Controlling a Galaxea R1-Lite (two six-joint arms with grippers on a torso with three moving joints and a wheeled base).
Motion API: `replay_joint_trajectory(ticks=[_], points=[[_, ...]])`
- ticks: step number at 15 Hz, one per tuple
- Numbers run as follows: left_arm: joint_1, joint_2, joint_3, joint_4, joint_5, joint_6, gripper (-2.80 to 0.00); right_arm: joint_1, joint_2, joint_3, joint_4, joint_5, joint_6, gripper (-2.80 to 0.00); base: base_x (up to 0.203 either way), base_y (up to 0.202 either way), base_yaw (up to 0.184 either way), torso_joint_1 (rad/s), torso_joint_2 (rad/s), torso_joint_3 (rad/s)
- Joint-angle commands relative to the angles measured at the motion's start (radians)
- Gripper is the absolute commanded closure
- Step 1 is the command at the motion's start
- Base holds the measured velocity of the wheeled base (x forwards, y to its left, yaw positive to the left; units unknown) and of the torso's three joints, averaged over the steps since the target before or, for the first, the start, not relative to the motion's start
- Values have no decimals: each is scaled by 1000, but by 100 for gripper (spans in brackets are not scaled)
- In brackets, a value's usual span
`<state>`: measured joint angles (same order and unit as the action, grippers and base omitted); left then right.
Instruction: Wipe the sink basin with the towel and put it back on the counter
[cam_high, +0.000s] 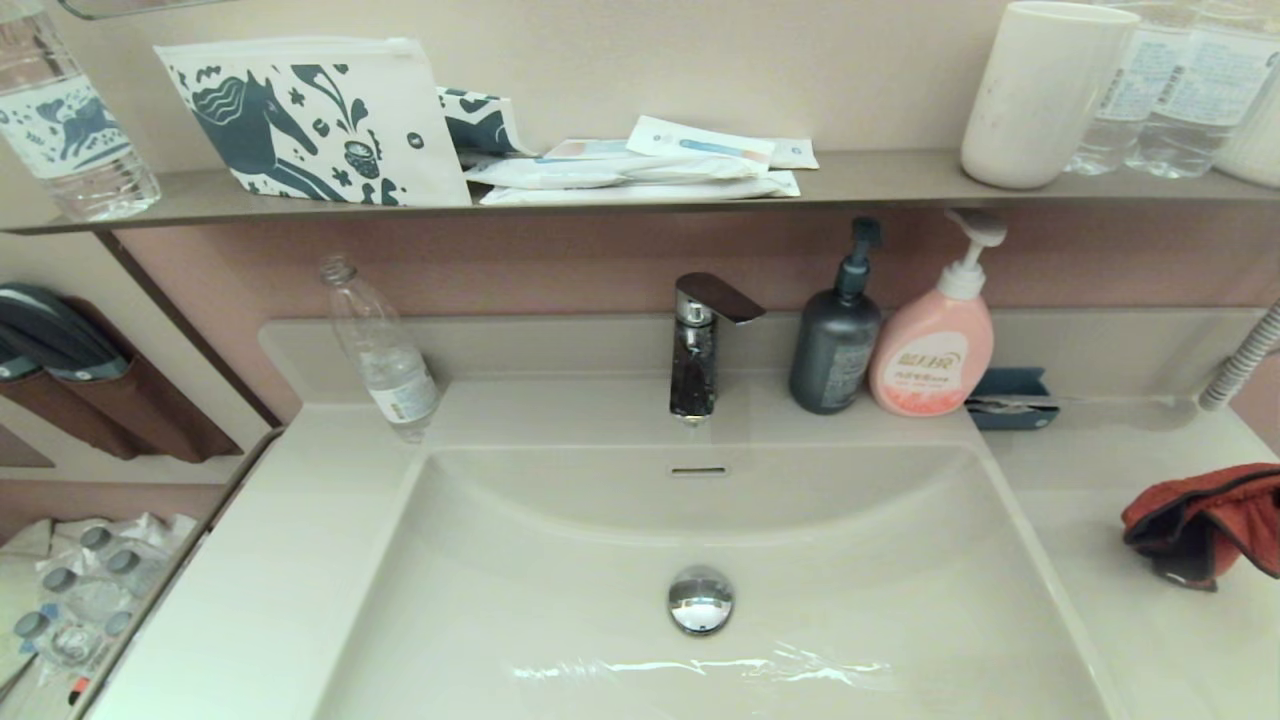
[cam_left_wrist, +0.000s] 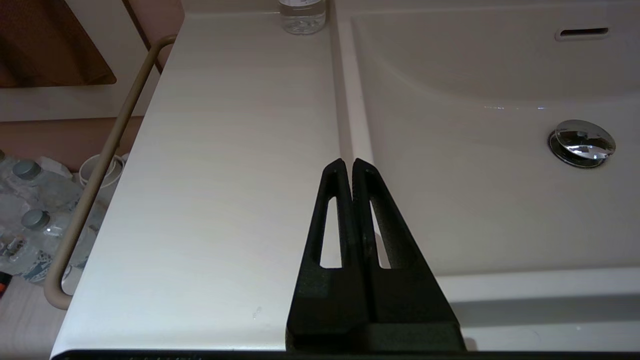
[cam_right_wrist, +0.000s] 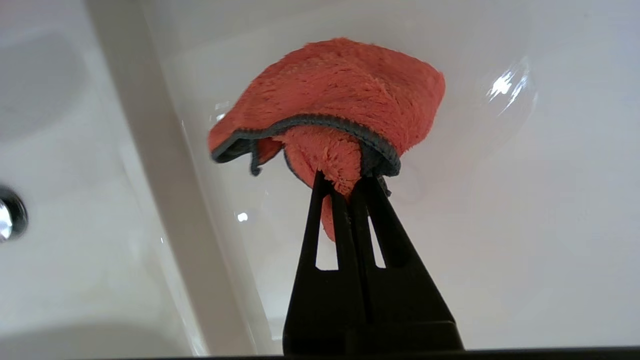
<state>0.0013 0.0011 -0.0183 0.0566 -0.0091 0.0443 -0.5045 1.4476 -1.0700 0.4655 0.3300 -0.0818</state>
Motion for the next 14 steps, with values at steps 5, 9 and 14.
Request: replay_joint_trajectory(ticks=[5,9,14], points=[[0,0,0,0,0,0,0,83,65,-21,-91,-49,172,0,0,0,0,0,0,0],[0,0,0,0,0,0,0,123,66,-5,-97,-86,188,-280,0,0,0,0,0,0],[0,0,0,0,0,0,0,121,-15,-35,22,-92,184,-280,0,0,0,0,0,0]])
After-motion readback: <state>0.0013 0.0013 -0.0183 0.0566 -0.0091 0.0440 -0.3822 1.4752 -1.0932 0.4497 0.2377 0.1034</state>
